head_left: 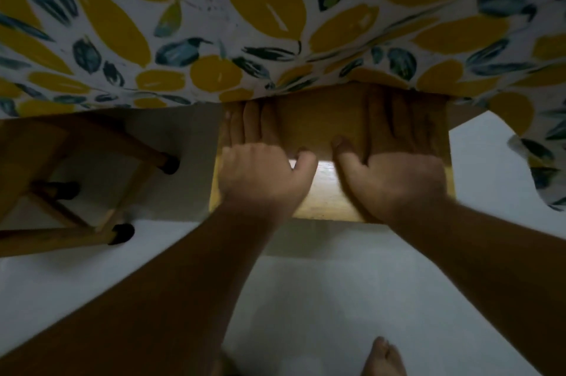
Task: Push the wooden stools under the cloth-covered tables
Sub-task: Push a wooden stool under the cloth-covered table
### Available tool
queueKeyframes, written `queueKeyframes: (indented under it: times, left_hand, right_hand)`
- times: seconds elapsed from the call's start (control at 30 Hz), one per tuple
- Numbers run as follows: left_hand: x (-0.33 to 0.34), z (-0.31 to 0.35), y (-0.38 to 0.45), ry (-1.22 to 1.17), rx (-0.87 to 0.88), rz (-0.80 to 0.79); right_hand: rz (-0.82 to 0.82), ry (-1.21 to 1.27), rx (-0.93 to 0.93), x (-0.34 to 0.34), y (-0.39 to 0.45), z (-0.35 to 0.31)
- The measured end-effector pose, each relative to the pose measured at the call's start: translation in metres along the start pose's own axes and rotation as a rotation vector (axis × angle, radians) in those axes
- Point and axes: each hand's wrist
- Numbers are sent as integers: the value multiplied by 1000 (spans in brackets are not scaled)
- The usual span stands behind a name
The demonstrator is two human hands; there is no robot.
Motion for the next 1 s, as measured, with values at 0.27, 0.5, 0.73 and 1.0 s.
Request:
queueKeyframes:
  times: [0.27,0.5,0.73,1.0]
  left_hand:
    - [6,11,-16,-146,-60,197]
    - [9,24,-26,-205,-112,232]
    - [5,18,-23,-243,-115,188]
    - [-30,-40,-45,-425,-81,171]
  right_hand:
    - [40,-25,-63,2,2,6]
    - [42,-74,-131,-5,5,15]
    - [103,-39,-108,-4,1,11]
    - [-98,-98,-123,-31,-49,-63]
Point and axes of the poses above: each hand's wrist, its own y-axis towards the middle knuckle, its own x-axis out of the palm, z = x × y, and after that the axes turned 4 degrees about -y, right-handed
